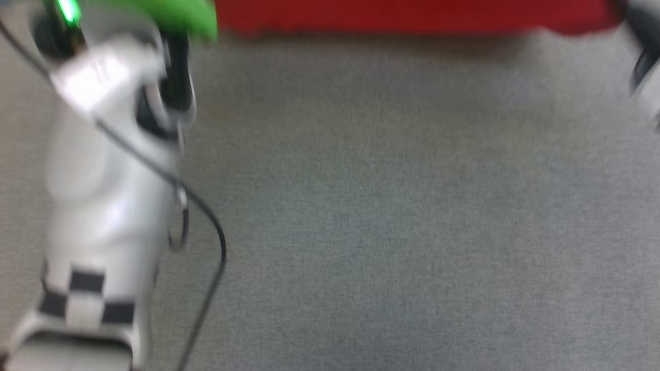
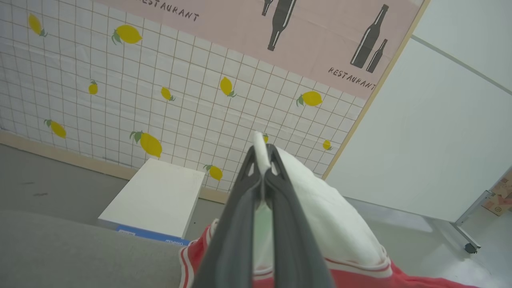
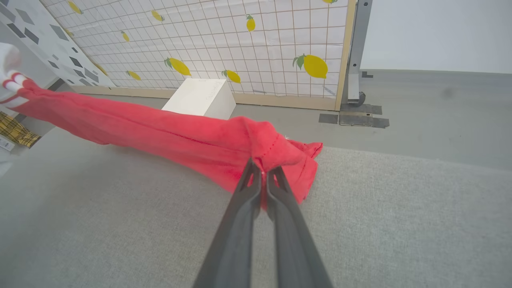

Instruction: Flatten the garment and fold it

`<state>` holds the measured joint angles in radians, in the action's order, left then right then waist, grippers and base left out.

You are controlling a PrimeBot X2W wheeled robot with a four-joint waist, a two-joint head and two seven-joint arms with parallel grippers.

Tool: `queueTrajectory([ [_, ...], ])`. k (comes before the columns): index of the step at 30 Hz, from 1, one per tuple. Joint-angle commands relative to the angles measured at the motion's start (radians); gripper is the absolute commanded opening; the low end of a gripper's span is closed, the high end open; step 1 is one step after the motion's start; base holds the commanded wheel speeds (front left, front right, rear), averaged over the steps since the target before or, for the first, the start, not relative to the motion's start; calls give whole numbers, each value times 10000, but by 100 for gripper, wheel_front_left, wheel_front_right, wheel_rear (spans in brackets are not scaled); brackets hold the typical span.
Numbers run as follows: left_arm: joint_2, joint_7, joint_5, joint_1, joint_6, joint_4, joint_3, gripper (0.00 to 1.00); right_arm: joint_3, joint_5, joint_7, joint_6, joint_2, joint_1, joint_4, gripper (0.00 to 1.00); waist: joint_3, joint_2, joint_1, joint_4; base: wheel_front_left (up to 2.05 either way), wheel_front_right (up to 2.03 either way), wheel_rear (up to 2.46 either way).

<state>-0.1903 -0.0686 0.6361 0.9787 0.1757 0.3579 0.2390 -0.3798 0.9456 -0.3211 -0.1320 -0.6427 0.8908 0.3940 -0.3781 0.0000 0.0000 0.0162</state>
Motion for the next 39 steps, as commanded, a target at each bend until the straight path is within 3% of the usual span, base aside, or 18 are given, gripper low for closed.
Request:
queueTrajectory([
  [1, -159, -106, 74, -813, -26, -229, 3, 0, -40, 136, 260, 13, 2, -658, -74, 0, 1419, 0, 0, -376, 0, 0, 0],
  [5, -221, -2, 730, -3661, 163, -1180, -287, 0, 10, 290, 879, 13, 203, -2606, -183, 0, 2255, 0, 0, -384, 0, 0, 0],
  [13, -274, 508, 1705, -9121, 1023, -2993, -694, 0, 514, 284, 1552, 13, 740, -6419, -465, 0, 3255, 0, 0, -304, 0, 0, 0],
  [21, -568, 1545, 2052, -12176, 1939, -3904, -644, 0, 1107, -815, 1038, 13, 797, -8948, -757, 0, 3481, 0, 0, -241, 0, 0, 0],
  [29, -774, 2001, 2202, -13050, 2115, -4458, -563, 0, 1699, -1318, -276, 13, 893, -10159, -1729, 0, 3411, 0, 0, -145, 0, 0, 0],
  [39, -974, 2484, 1405, -9931, 1816, -5284, 177, 0, 2421, -2216, -1545, 13, 988, -8889, -3102, 0, 2755, 0, 0, -63, 0, 0, 0],
])
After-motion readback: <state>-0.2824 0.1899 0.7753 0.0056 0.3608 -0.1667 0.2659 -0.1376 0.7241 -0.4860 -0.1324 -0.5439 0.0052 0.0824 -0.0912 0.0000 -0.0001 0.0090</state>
